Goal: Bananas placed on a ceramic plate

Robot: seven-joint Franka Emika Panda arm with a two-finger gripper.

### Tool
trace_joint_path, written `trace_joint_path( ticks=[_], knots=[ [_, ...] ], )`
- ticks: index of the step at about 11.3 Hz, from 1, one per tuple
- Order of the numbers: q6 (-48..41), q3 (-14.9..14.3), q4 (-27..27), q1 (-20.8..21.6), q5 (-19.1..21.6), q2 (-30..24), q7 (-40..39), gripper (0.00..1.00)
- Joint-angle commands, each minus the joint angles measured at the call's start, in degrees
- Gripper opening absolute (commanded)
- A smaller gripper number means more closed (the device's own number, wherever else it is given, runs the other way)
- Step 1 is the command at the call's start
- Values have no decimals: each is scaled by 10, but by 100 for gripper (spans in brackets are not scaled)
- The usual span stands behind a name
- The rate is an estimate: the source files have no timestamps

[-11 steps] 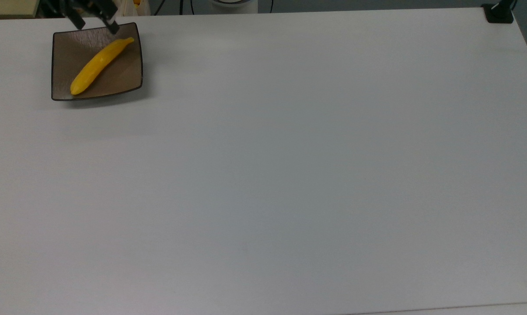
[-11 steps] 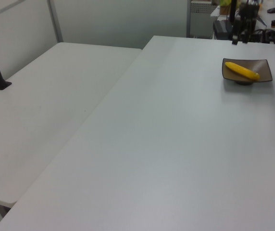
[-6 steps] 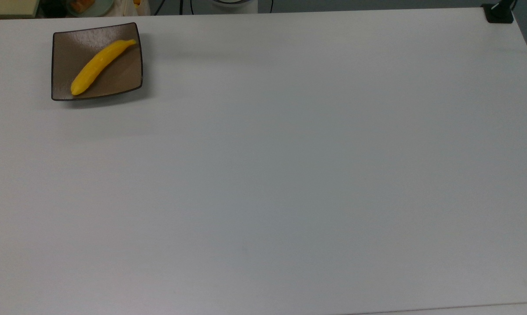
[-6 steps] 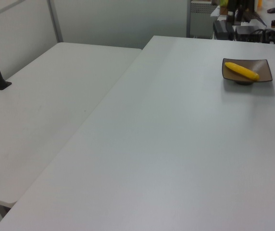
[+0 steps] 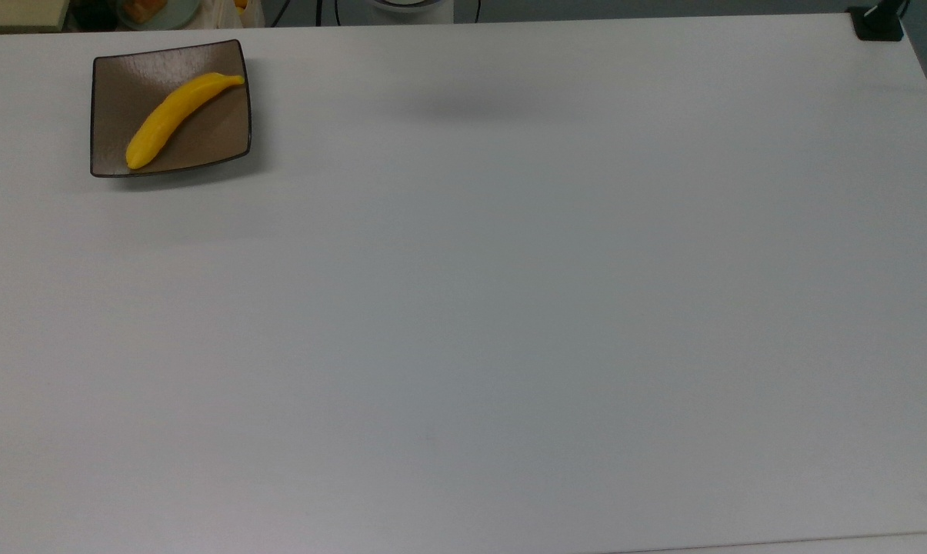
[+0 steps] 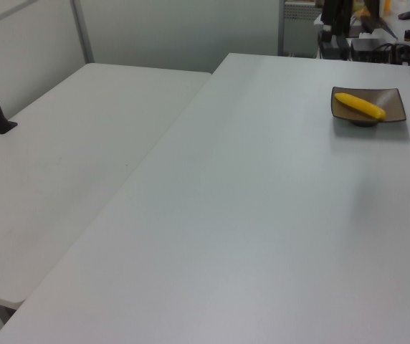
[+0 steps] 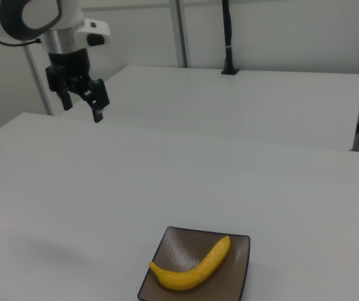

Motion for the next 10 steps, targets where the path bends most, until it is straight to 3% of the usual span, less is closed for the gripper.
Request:
trace_joint_path(
  ticks=[1,7,10],
  knots=[
    [-3,9,-2,42,-30,17,-2,100],
    [79,-4,-21,52,-35,25,-80,100],
    [78,-4,-21,52,-33,24,-72,100]
  ],
)
